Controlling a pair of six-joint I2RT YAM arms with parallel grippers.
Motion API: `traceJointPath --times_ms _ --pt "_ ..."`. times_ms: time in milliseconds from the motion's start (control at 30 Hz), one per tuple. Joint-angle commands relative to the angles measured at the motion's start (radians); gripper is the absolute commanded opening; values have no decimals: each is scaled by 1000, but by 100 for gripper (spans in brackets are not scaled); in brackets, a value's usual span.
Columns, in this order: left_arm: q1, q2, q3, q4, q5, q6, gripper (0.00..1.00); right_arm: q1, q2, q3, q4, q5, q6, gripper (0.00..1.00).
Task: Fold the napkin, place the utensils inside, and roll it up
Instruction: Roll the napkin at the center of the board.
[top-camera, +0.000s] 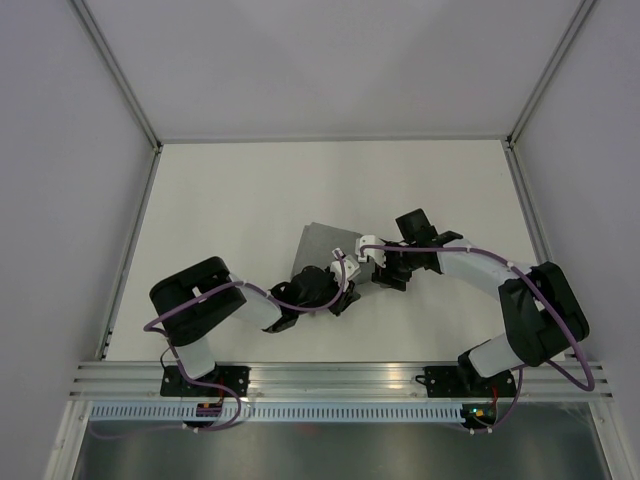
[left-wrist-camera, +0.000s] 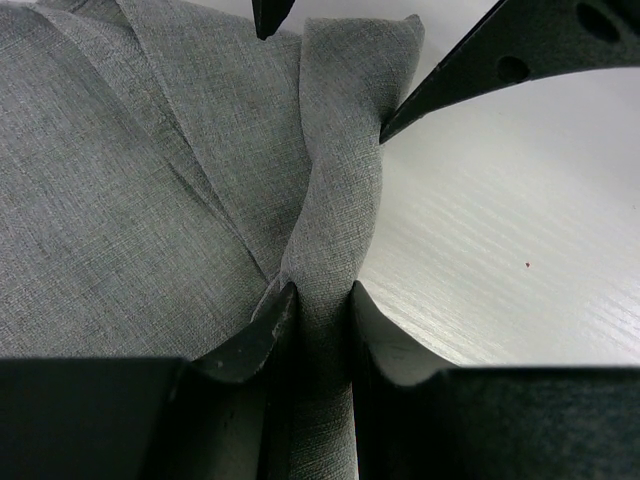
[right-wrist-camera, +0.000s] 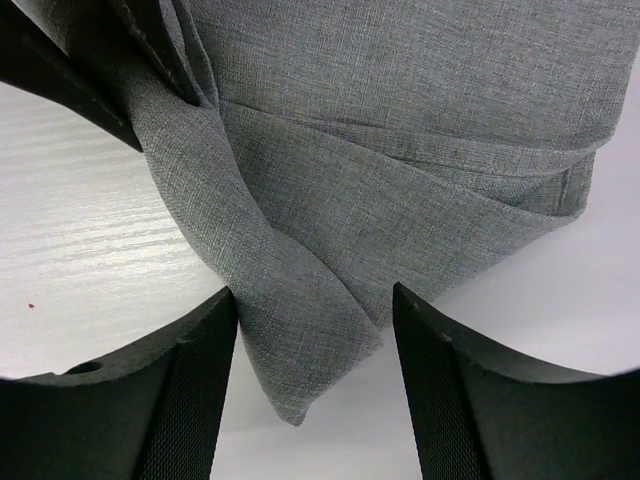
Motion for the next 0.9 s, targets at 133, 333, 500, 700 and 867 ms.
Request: traceJointPath --times_ms 133,333,500,700,867 --pt "9 48 -2 -109 68 -28 2 78 -26 -18 -31 -39 -50 69" --pt "17 57 5 -111 81 -25 2 111 -53 -27 -71 -53 -47 69" --pt "26 57 7 -109 92 -24 2 145 -90 -41 -83 -64 -38 72" --pt "32 56 7 -109 106 -15 2 182 -121 -55 -68 -76 -13 73" --pt "37 54 -4 -89 115 -1 2 184 -200 -87 -22 -90 22 74"
